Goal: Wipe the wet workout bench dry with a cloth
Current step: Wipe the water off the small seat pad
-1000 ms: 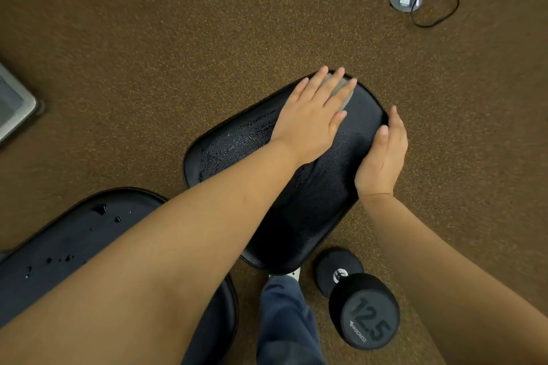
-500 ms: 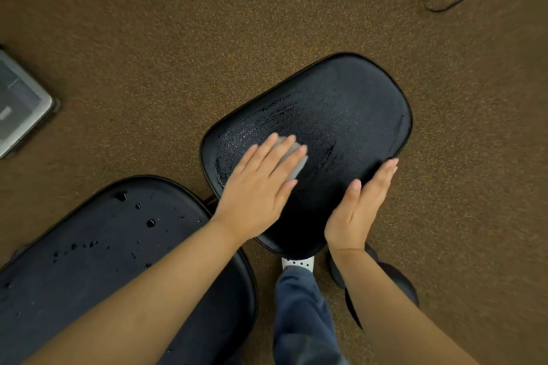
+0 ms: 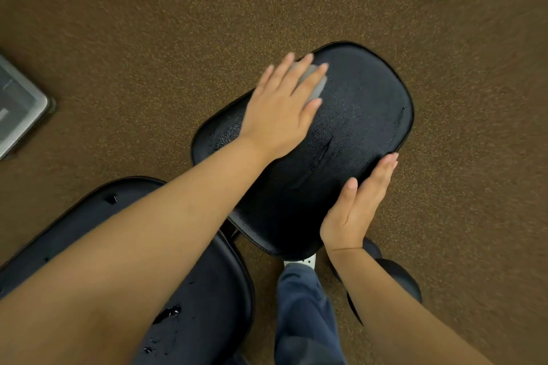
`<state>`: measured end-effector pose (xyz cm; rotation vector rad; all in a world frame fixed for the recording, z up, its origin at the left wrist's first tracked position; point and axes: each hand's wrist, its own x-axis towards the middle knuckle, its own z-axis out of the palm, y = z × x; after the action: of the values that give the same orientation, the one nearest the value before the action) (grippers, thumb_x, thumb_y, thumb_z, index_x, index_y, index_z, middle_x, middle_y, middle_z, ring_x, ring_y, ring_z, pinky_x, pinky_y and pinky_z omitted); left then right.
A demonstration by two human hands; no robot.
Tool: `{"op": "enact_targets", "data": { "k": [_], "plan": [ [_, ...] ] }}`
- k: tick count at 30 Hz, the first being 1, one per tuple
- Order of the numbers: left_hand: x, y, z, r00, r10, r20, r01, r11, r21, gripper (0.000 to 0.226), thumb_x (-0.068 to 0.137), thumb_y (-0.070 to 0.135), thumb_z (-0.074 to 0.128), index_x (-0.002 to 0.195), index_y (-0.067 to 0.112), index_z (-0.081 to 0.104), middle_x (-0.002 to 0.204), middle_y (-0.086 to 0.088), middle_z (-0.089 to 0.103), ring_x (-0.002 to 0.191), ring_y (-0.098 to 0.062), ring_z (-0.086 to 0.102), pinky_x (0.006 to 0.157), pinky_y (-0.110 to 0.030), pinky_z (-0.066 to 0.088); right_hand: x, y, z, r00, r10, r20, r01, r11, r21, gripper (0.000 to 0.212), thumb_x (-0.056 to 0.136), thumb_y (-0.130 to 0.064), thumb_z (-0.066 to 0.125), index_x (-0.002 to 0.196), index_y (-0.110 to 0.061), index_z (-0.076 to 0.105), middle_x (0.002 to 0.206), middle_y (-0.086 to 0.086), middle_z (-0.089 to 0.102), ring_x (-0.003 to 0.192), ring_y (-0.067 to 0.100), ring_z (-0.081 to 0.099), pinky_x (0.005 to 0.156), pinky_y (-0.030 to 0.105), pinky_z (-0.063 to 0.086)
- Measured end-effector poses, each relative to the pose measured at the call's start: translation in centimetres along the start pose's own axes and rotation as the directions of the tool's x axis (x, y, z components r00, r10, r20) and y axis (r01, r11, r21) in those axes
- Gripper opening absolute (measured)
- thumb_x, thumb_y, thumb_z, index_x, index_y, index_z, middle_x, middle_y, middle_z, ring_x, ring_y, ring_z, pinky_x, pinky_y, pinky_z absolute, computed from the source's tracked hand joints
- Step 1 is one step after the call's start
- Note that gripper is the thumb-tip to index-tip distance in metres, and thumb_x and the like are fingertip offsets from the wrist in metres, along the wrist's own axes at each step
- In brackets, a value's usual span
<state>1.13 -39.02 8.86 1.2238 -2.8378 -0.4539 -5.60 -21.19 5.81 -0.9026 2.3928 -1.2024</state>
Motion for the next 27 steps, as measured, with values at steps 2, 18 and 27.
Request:
{"op": "enact_targets", "data": {
  "k": [2, 18, 27],
  "plan": [
    [2.5, 1.9, 0.3, 0.998, 0.053, 0.032, -0.053, 0.999, 0.000, 0.050, 0.101, 0.039, 0.027, 0.150, 0.026, 0.028, 0.157, 0.000, 0.027, 0.146, -0.024, 0.017, 0.117, -0.040, 0.011, -0.1, 0.0, -0.1, 1.000, 0.006, 0.001, -0.006, 1.000, 0.001, 0.069, 0.100, -0.048, 0.016, 0.149, 0.000, 0.005, 0.158, 0.014, 0.001, 0.148, 0.025, -0.001, 0.120, 0.038, 0.004],
    [-5.4, 3.7, 0.4, 0.993, 0.066, 0.097, -0.065, 0.998, -0.015, 0.052, 0.101, 0.038, 0.024, 0.151, 0.024, 0.022, 0.159, -0.001, 0.021, 0.147, -0.024, 0.014, 0.118, -0.040, 0.014, 0.0, -0.8, -0.3, 0.997, 0.055, 0.057, -0.046, 0.989, -0.140, 0.064, 0.099, -0.035, 0.021, 0.151, -0.003, 0.004, 0.160, 0.011, 0.000, 0.148, 0.018, -0.004, 0.119, 0.025, -0.001],
    [-16.7, 5.9, 2.1, 0.964, -0.264, 0.046, 0.266, 0.963, -0.051, 0.052, 0.101, 0.038, 0.026, 0.151, 0.023, 0.024, 0.157, 0.000, 0.026, 0.145, -0.023, 0.021, 0.116, -0.040, 0.019, -0.3, -0.8, -0.7, 0.996, 0.069, 0.059, -0.059, 0.987, -0.149, 0.062, 0.100, -0.038, 0.018, 0.152, -0.009, 0.003, 0.161, 0.007, 0.000, 0.148, 0.015, -0.003, 0.117, 0.019, -0.002]
  ]
}}
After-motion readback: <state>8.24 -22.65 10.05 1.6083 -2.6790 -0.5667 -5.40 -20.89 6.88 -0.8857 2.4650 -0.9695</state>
